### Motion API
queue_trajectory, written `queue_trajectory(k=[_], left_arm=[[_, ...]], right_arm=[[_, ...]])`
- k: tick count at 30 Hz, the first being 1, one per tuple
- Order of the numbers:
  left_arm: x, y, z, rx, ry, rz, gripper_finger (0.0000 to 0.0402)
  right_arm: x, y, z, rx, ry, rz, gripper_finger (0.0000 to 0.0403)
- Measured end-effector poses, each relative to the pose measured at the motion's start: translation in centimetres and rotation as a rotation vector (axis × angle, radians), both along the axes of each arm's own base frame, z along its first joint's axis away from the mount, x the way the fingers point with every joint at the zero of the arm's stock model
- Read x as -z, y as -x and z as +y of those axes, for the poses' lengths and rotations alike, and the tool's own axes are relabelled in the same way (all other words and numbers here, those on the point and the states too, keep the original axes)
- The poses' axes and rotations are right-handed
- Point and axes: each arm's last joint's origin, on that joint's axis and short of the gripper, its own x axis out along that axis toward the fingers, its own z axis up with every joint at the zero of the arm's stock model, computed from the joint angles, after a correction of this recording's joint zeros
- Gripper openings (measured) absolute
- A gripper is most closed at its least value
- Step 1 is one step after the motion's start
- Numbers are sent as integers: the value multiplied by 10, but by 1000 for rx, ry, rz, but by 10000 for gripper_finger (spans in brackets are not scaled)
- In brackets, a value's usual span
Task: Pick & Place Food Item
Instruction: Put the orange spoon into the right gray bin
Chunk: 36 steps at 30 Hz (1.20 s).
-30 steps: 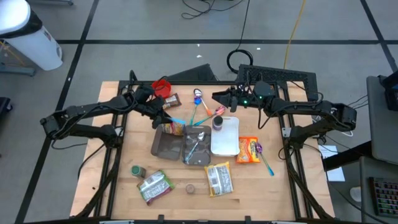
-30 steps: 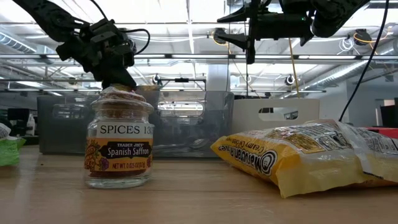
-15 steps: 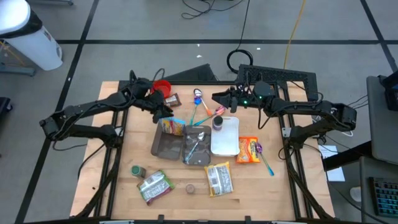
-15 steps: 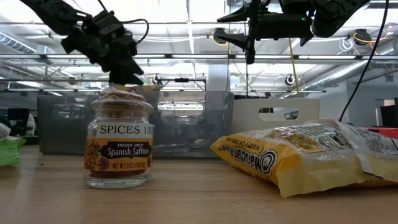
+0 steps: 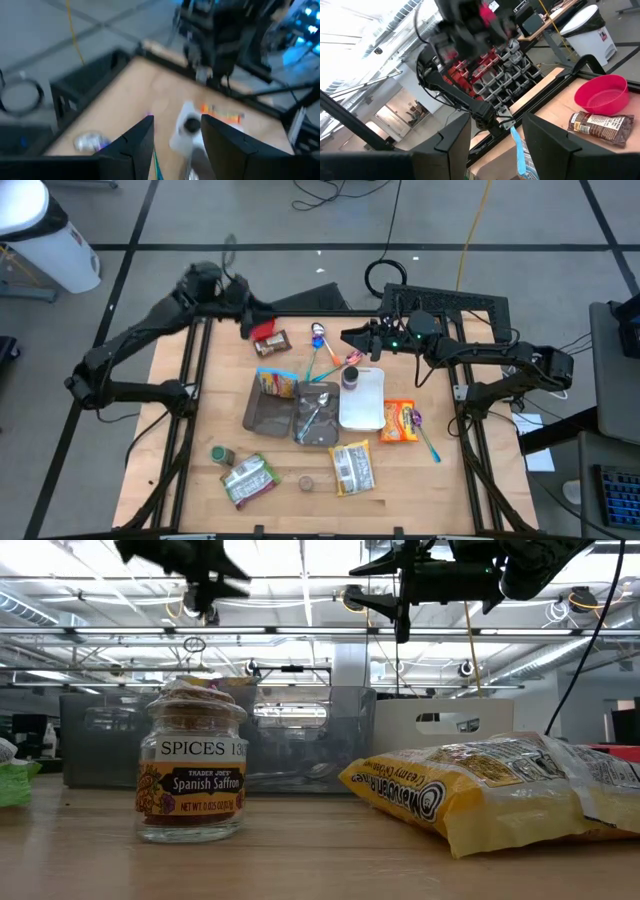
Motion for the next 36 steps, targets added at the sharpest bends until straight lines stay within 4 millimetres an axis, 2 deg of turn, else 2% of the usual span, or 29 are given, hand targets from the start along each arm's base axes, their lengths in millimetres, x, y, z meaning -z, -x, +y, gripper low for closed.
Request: queue_trajectory(k=[5,9,13,17,24,27,31,36], left_arm=[[-60,10,-2,-31,-129,-152,173],[-101,18,-10,-35,-206,-296,173],[-130,23,-19,3,-259,-445,173],[-150,26,-27,38,-344,-617,173],[-176,36,-43,104,-509,-874,173],[-178,36,-47,113,-476,-916,173],[-174,33,-46,136,-407,-869,173],[-159,30,-46,176,-382,-673,173]], right_arm=[[0,0,0,0,0,0,171],[0,0,0,0,1,0,171],[0,0,0,1,7,1,171],[0,0,0,1,7,0,171],[0,0,0,2,5,0,171],[0,0,0,7,0,-1,171],[0,0,0,6,-8,-2,171],[0,0,-1,44,-86,-14,171]])
